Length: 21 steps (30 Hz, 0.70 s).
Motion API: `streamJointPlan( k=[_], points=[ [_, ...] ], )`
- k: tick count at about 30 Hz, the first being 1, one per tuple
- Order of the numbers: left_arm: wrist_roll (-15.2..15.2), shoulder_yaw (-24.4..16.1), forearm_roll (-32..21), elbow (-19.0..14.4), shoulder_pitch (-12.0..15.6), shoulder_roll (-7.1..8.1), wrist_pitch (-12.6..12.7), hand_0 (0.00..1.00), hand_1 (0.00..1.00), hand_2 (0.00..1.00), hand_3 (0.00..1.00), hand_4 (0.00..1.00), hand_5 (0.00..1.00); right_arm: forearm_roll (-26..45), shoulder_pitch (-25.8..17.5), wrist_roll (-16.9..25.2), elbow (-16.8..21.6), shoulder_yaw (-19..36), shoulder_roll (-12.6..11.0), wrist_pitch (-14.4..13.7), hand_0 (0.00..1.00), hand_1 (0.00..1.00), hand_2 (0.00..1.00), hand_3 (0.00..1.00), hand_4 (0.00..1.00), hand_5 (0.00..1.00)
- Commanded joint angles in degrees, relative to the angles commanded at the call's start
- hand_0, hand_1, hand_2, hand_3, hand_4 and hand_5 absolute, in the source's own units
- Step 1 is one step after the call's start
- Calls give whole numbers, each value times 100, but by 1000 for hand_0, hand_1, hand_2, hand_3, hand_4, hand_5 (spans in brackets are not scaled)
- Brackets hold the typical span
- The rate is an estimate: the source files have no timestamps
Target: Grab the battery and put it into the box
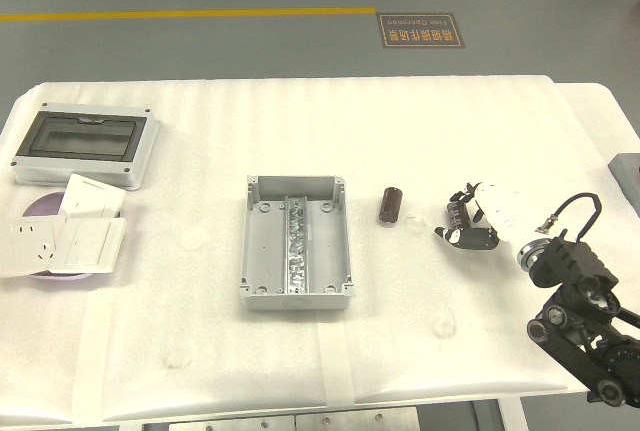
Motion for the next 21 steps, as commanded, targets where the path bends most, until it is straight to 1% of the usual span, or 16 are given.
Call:
streamJointPlan(
  k=[1,18,19,21],
  points=[
    [-1,2,-2,0,-1,0,0,630,651,611,651,717,105,3,1,1,-2,1,0,-1,267,452,646,669,844,388],
    [-46,111,-92,0,-19,1,29,630,651,609,644,715,106,96,1,36,-58,11,5,-41,262,443,645,663,816,369],
    [-47,110,-92,0,-21,2,30,630,651,610,643,714,106,105,2,38,-62,8,5,-43,256,442,640,661,775,339],
    [-48,108,-88,0,-22,2,30,630,651,610,643,714,106,116,1,41,-66,9,6,-45,256,442,640,661,775,339]
  ],
)
